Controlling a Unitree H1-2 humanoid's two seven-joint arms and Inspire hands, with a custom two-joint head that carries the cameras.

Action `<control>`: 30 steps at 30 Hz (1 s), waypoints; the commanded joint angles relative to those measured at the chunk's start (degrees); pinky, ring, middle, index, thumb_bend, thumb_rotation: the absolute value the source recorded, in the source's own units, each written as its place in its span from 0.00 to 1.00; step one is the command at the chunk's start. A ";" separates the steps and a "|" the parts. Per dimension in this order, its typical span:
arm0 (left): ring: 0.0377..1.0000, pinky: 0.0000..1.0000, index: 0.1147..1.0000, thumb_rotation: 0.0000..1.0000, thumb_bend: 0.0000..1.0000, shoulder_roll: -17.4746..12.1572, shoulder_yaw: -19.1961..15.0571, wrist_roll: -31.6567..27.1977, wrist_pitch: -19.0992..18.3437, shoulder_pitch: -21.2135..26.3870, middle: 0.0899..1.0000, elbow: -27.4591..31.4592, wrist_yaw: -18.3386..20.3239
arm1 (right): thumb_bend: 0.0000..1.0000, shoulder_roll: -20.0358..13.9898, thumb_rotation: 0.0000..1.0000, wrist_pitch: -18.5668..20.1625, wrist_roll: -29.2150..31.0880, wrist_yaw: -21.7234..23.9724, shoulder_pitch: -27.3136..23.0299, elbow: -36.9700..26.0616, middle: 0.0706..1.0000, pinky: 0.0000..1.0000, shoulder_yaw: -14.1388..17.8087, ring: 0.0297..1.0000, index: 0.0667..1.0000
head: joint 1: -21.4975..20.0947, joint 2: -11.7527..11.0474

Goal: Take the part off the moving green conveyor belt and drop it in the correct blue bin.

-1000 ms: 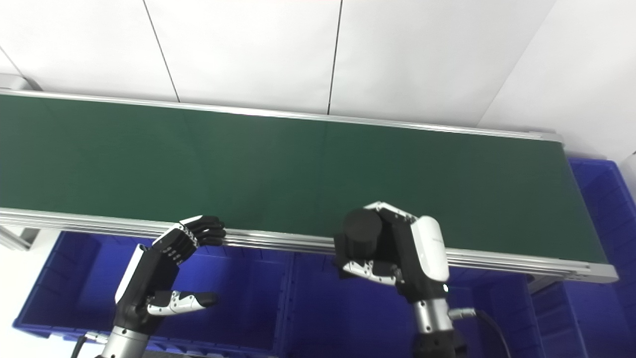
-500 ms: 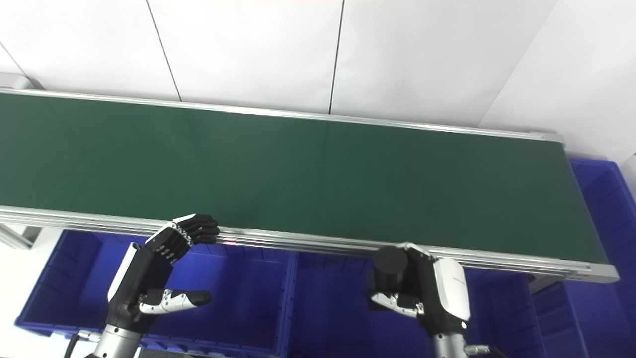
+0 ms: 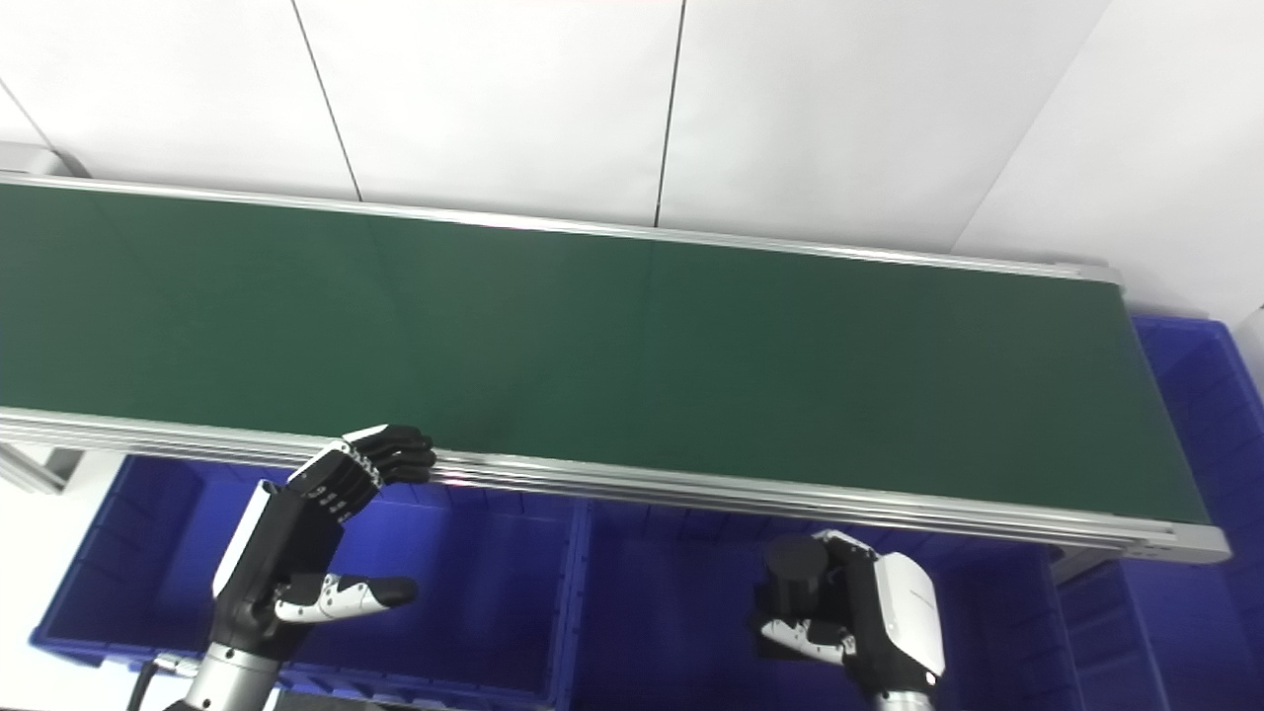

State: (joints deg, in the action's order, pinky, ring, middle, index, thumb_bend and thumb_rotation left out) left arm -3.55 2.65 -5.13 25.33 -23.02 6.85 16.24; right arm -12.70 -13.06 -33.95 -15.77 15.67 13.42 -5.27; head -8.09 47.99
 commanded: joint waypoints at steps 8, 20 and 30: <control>0.71 0.68 0.71 0.32 0.93 0.49 -0.85 -1.07 1.60 1.63 0.73 0.18 2.38 | 0.73 -0.43 0.82 -8.04 1.76 -4.23 3.06 -5.95 0.87 0.76 0.39 0.85 0.86 | -0.07 -0.10; 0.71 0.67 0.71 0.33 0.93 0.66 -1.62 -1.04 1.60 3.04 0.73 -1.06 4.14 | 0.80 0.66 0.85 -13.83 3.58 -6.95 7.22 -18.32 0.81 0.73 -4.90 0.78 0.83 | -0.53 -0.59; 0.71 0.68 0.72 0.33 0.93 0.58 -1.60 -0.95 1.60 3.91 0.74 -1.05 4.15 | 0.76 2.90 0.71 -13.82 13.57 -1.67 7.65 -20.01 0.78 0.66 -9.71 0.73 0.80 | -3.00 -0.48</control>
State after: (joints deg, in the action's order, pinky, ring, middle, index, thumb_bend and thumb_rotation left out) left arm -3.17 1.19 -5.74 25.33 -19.84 5.06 20.20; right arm -10.27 -24.30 -22.06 -17.85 23.55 -5.87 -15.00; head -11.16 47.46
